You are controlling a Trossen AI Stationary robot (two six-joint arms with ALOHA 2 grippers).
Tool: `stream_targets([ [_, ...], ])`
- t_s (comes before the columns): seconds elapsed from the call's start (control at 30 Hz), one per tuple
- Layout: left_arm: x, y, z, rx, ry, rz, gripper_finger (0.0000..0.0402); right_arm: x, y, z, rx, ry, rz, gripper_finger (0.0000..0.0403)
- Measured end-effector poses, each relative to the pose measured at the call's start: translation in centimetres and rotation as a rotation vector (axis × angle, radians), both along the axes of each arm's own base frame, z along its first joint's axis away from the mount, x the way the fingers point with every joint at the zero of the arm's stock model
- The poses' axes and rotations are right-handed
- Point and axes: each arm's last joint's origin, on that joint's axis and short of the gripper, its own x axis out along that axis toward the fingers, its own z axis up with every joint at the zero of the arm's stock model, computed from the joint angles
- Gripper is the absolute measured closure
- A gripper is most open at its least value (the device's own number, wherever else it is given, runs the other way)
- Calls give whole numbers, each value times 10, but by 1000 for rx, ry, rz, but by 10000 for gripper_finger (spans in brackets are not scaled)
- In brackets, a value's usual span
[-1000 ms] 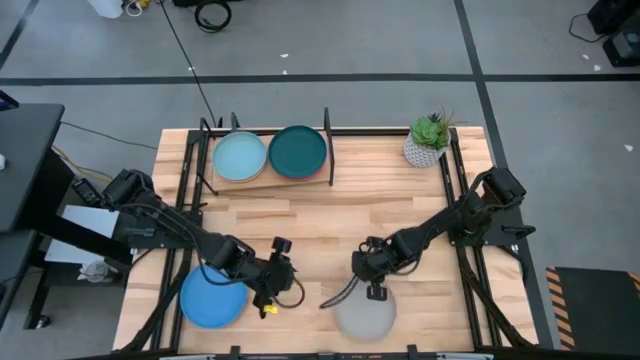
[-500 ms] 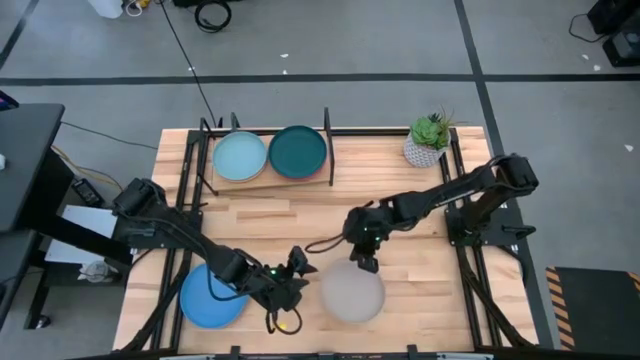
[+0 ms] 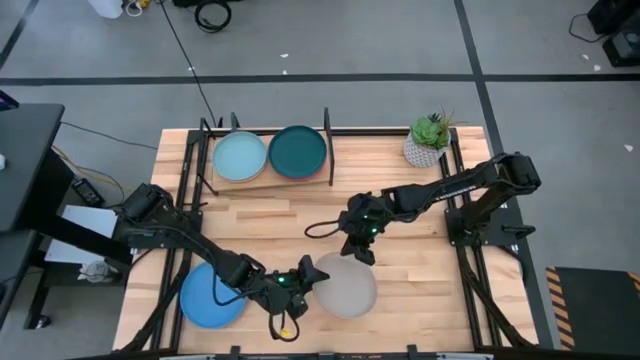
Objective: Place and stack plates onto a shelf
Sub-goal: Stack the grey plate on the light blue plate
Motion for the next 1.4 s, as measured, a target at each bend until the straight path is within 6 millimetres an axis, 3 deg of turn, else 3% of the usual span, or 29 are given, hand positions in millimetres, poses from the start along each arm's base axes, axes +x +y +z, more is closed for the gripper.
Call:
stream_targets([
  [0.3,-2,-2,0,-9,12,-19,348,2,0,2,11,-26,9,358],
  [0.53,-12,-1,10,-71,40,-26,341,-3,-5,12,43,-42,15,310],
  [0.8,-39,4,26,-179,120,58,348,-44,-28,62,-75,-121,-129,282],
  [1.0,-65,37,29,-191,186,389,344,-76,-16,95,-178,-245,-171,282],
  [1.17,-80,76,24,-94,216,698,345,-86,10,110,-220,-398,-21,282],
  [1.4,-79,138,6,39,230,977,345,-86,25,103,-309,-359,-75,282],
])
